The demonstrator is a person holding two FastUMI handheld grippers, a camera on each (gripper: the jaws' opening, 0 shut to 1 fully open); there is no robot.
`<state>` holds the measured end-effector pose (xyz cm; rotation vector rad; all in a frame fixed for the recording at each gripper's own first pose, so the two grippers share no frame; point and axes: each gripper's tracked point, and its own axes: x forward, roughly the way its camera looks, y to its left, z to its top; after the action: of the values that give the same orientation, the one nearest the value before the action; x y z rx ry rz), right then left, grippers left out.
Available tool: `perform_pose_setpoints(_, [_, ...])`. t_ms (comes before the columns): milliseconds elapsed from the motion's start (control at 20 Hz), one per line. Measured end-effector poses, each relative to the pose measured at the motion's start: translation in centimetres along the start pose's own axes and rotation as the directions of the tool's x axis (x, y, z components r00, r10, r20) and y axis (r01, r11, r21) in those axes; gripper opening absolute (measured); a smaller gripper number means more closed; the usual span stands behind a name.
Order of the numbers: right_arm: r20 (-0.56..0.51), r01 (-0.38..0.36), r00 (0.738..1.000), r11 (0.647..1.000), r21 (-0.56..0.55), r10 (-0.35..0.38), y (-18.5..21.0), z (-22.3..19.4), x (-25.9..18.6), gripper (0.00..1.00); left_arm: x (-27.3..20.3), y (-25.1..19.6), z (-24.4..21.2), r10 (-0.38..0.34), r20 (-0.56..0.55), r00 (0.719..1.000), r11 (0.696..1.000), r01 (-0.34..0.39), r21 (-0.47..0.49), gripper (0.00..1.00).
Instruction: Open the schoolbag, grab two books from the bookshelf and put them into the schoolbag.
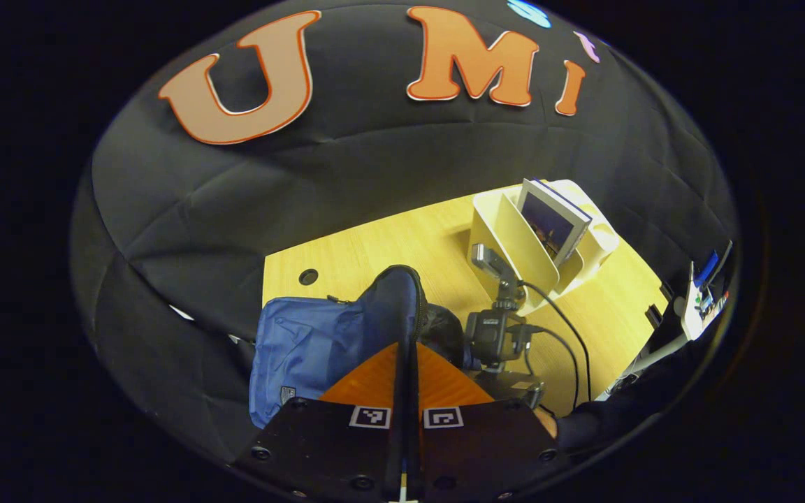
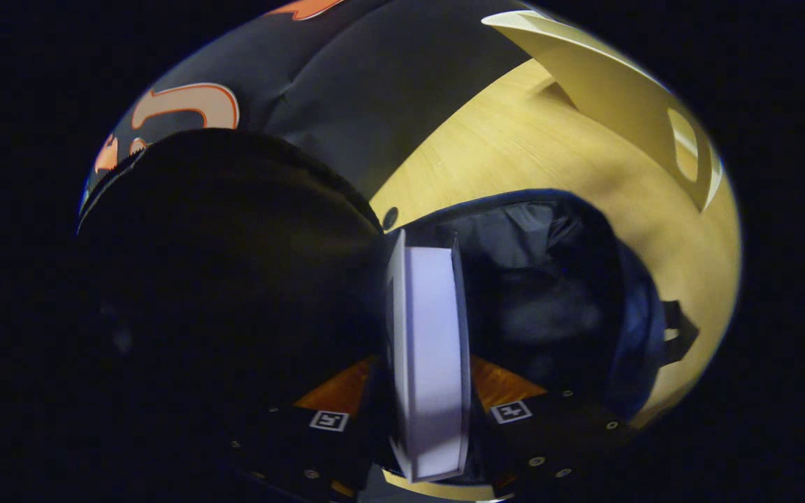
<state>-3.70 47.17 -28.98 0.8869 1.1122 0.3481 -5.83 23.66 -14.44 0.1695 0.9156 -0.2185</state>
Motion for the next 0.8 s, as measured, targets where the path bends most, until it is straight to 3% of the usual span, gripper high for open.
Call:
perform_pose_setpoints(50, [-0.024,0.006,1.000,1.000,-0.009,-0.006,0.1,-0.4,-0.7,0.53,0.0,0.1,0.0,0.004,0.006,1.000,1.000,-0.004,-0.006,0.03])
perform_pose_setpoints(100, [-0.033,0.021,0.999,0.999,-0.028,-0.022,-0.1,-0.5,-1.6,0.74,-0.1,0.3,0.1,0.010,0.009,1.000,1.000,-0.009,-0.009,0.03])
perform_pose_setpoints(150, [-0.030,0.029,0.999,0.999,-0.044,-0.031,-0.4,-0.1,-2.6,0.85,0.1,0.4,0.1,0.010,0.014,1.000,1.000,-0.010,-0.014,0.03])
perform_pose_setpoints(250, [-0.019,0.046,0.999,0.998,-0.040,-0.047,-0.1,0.9,-4.2,0.91,0.1,0.7,0.1,0.014,0.021,1.000,1.000,-0.014,-0.027,0.03])
perform_pose_setpoints(550, [0.111,0.084,0.992,0.982,-0.171,-0.066,-0.2,7.1,-11.1,0.93,0.3,0.7,-0.1,0.022,0.039,0.999,0.998,-0.019,-0.065,0.03])
perform_pose_setpoints(650, [0.210,0.156,0.972,0.952,-0.263,-0.102,-1.2,11.0,-14.3,0.93,0.7,0.2,-0.2,0.017,0.040,0.999,0.998,-0.014,-0.065,0.03])
perform_pose_setpoints(800, [0.310,0.299,0.933,0.873,-0.386,-0.183,-3.0,16.6,-19.3,0.92,1.1,0.2,-0.2,0.017,0.041,0.999,0.996,-0.013,-0.092,0.03])
